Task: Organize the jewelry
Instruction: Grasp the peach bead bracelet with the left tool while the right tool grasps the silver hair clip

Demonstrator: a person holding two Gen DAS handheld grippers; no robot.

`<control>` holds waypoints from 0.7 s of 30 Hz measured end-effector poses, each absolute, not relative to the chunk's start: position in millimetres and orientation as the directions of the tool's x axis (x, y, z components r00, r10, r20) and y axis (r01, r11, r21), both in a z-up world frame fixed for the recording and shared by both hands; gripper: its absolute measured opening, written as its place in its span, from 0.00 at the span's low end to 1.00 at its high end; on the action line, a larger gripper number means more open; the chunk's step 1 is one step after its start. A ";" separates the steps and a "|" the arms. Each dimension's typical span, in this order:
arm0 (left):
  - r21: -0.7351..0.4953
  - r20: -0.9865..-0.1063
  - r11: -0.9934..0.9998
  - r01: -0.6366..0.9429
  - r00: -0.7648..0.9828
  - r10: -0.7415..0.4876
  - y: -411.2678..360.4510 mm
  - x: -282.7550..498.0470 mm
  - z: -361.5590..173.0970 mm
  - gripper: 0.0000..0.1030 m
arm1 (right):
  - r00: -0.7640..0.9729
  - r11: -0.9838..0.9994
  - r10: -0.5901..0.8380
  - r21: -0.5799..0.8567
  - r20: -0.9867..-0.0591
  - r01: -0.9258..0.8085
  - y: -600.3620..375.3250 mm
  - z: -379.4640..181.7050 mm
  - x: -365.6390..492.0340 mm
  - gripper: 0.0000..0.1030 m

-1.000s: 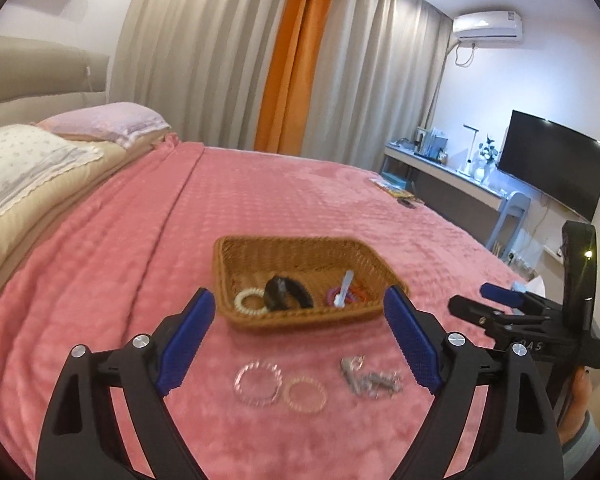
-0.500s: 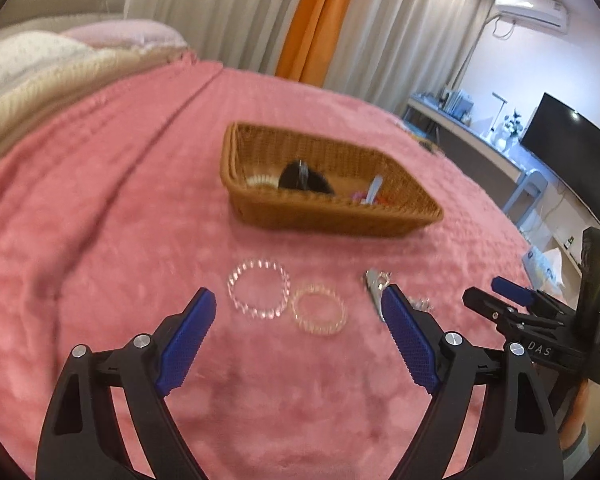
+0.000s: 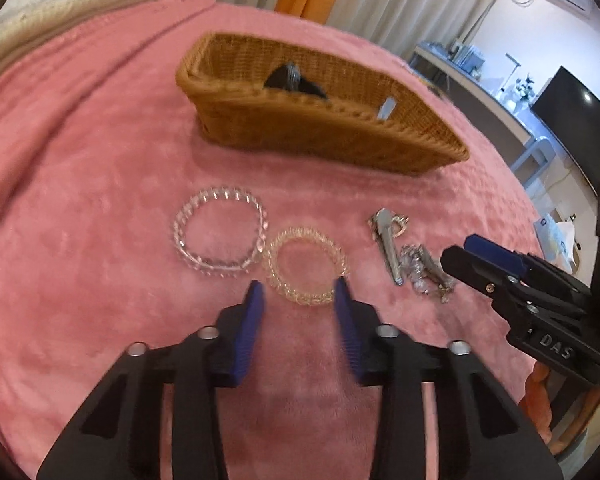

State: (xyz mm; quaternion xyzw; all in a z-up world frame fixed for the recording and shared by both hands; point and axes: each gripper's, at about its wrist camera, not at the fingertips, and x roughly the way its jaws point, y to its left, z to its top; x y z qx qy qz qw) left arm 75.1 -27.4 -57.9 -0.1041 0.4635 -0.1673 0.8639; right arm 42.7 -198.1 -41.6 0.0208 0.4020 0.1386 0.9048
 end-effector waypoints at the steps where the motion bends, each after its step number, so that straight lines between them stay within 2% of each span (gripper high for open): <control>1: -0.343 -0.766 0.921 0.184 0.513 -0.387 -27.0 77.4 -60.0 0.33 | 0.632 0.958 0.277 0.156 -0.724 -0.241 -195.4 -41.8 45.5 0.42; 3: -0.357 -0.764 0.919 0.169 0.513 -0.391 -25.1 80.7 -60.9 0.33 | 0.611 0.949 0.305 0.183 -0.730 -0.256 -190.2 -43.1 54.1 0.37; 9: -0.349 -0.776 0.926 0.144 0.510 -0.371 -29.3 89.8 -64.2 0.30 | 0.568 0.935 0.350 0.244 -0.745 -0.257 -183.7 -48.5 71.8 0.34; 13: -0.287 -0.795 0.950 0.123 0.523 -0.307 -33.2 92.8 -63.9 0.09 | 0.553 0.937 0.342 0.233 -0.760 -0.260 -173.8 -53.2 74.9 0.33; 18: -0.278 -0.792 0.952 0.131 0.529 -0.304 -20.8 88.4 -60.1 0.07 | 0.542 0.939 0.335 0.226 -0.770 -0.260 -169.3 -55.0 77.9 0.27; 21: -0.267 -0.791 0.955 0.131 0.536 -0.295 -7.7 83.1 -57.0 0.07 | 0.533 0.949 0.302 0.196 -0.790 -0.246 -163.7 -58.3 82.9 0.27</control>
